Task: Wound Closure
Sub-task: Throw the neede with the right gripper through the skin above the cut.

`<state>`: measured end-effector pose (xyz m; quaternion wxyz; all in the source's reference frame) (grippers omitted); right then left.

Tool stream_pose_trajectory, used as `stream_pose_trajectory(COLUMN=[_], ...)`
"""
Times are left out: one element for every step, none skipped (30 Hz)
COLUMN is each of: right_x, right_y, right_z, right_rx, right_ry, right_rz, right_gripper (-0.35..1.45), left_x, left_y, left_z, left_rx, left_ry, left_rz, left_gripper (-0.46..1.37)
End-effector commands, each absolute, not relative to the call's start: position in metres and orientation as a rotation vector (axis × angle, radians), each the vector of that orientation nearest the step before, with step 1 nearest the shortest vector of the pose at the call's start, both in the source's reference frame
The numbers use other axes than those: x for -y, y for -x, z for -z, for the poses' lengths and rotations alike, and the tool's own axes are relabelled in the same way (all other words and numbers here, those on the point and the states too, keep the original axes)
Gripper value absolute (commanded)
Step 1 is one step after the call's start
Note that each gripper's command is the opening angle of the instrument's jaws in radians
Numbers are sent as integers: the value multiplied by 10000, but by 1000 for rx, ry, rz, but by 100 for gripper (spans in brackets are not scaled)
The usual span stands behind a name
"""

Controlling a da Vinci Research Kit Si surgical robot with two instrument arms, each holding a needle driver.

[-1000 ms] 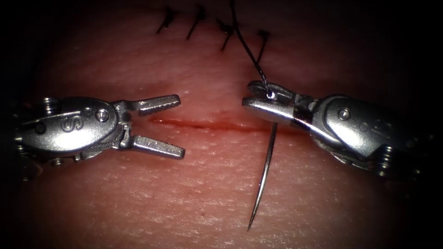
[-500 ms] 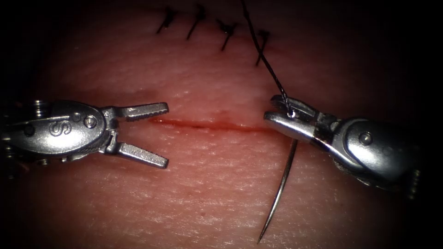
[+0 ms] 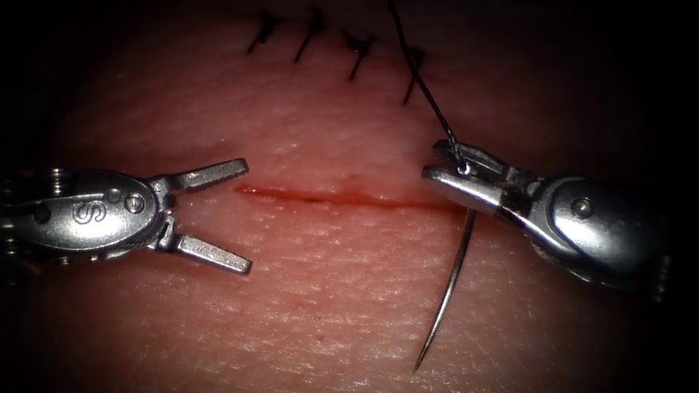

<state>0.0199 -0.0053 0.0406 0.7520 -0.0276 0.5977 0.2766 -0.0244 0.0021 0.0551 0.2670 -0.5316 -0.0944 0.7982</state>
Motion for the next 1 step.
stream_pose_trajectory(right_x=[54], right_y=[-199], right_z=[-406], right_rx=[-1304], right_ry=[66], right_rz=[-609], right_gripper=[-35], left_x=[-21], left_y=[244], left_z=[-551], left_rx=[257], left_ry=[1436], left_rz=[-2154], left_gripper=[57])
